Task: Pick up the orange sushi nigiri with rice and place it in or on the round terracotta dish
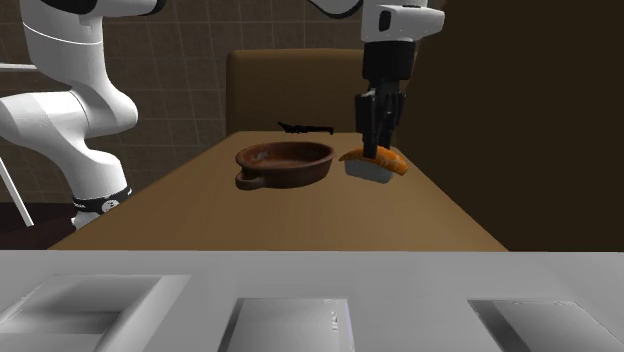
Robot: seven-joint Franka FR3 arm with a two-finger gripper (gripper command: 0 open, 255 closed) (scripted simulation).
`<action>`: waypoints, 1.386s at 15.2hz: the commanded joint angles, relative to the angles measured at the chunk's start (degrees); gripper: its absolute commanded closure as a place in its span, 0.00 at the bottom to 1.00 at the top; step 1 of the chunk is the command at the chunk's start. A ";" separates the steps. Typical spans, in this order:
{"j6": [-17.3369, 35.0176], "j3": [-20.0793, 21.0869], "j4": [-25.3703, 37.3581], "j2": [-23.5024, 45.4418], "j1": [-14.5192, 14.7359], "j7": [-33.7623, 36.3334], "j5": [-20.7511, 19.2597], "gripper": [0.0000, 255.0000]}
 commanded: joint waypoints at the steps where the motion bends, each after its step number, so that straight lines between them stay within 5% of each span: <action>1: -0.77 -0.02 0.67 -0.02 0.01 -0.06 0.01 1.00; 10: -6.11 0.04 6.56 0.44 0.64 -0.37 -0.02 1.00; 11: -6.11 0.04 6.56 0.44 0.64 -0.37 -0.02 0.00; 14: 2.71 0.87 -5.95 -4.14 -0.65 -2.37 -0.04 0.00; 21: 7.55 0.69 -10.40 -3.74 -0.93 -2.20 -0.41 0.00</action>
